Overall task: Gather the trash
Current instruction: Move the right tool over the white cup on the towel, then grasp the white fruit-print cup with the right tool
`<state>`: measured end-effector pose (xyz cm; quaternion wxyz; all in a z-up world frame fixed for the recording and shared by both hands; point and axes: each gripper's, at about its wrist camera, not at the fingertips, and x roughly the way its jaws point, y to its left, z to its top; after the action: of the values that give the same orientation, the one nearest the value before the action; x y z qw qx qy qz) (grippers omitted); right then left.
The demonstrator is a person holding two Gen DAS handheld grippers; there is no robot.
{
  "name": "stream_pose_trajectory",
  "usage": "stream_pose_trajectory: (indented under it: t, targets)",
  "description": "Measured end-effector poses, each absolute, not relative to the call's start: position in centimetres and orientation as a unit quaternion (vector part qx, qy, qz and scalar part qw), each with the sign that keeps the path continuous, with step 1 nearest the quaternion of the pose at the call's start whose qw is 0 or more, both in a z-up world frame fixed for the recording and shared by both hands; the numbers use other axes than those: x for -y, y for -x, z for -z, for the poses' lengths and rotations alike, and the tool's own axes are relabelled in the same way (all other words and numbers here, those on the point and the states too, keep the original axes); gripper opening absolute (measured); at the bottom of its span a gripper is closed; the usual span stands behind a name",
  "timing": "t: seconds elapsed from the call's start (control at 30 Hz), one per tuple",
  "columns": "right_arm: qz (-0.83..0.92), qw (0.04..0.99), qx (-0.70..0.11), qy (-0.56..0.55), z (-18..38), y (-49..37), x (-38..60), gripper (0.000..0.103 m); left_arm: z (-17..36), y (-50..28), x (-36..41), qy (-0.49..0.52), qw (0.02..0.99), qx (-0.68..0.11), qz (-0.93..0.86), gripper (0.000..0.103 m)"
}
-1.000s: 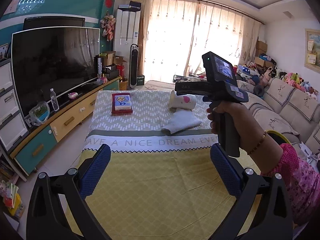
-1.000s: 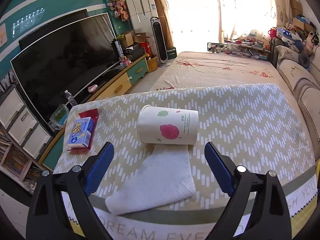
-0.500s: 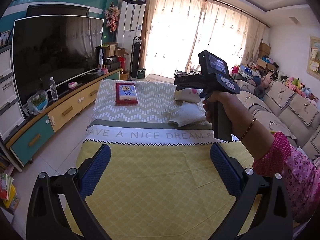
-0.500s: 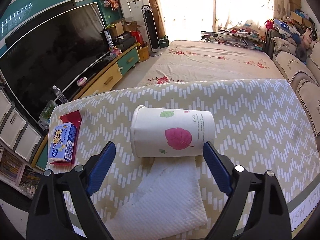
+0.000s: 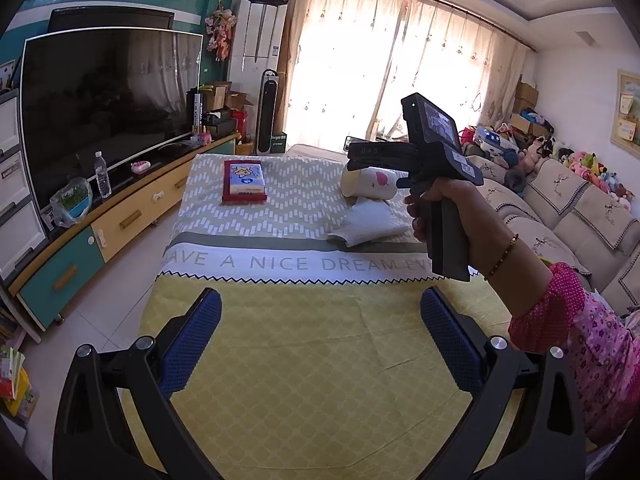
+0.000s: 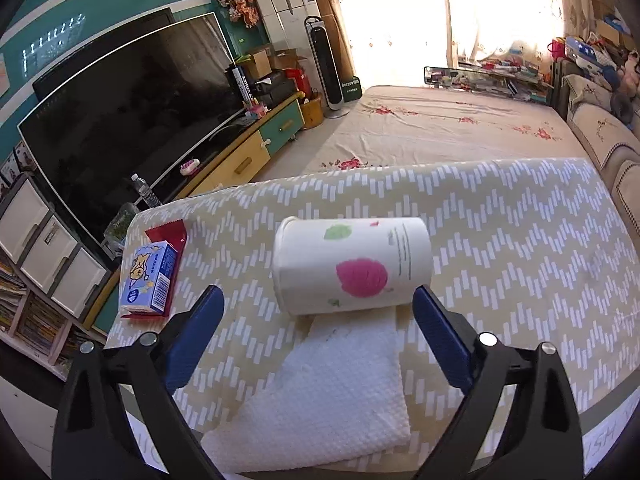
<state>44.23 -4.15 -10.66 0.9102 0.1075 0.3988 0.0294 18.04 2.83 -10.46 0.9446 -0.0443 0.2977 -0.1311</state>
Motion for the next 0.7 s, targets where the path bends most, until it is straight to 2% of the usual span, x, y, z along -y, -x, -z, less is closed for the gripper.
stream_pose_trajectory:
  t: [0.4,0.7]
  targets:
    - [-0.019,0.906,-0.420,-0.047,11.8,-46.3,4.2,0.091,11.4,-18.5,-2.8,0.050,0.940,-0.312,0.131,0.098]
    - [-0.055,0.898,-0.433,-0.065,11.9,-47.5,5.6,0.091,12.2,-19.2,-2.6,0.061,0.934,-0.326,0.137,0.098]
